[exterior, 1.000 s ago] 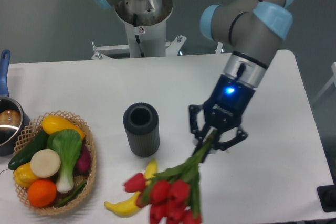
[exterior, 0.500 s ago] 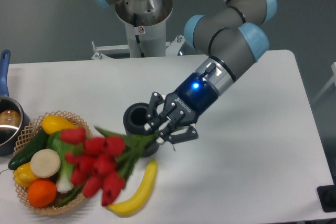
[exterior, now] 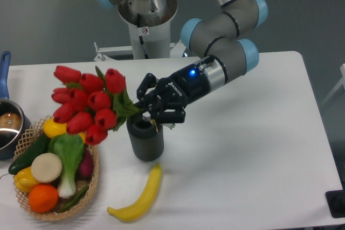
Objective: Insert the flowers into the vase
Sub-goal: 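Lower the tulip stems into the vase opening with the gripper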
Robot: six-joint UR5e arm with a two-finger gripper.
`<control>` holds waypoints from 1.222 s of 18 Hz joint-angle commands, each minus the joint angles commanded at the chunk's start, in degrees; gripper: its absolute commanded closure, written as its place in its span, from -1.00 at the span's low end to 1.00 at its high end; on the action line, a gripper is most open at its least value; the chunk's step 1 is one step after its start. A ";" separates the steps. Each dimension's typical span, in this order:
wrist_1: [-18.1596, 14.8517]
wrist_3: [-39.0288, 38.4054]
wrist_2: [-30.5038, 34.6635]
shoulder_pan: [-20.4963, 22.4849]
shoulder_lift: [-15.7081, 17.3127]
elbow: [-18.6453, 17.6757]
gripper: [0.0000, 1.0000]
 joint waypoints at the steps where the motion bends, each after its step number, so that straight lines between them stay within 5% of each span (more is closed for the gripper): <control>1: 0.00 -0.09 -0.53 -0.09 0.88 -1.06 0.49; 7: -0.09 0.00 -1.32 -0.53 2.38 -4.14 0.49; 22: -0.44 5.63 -3.88 -1.67 -1.57 -4.49 0.49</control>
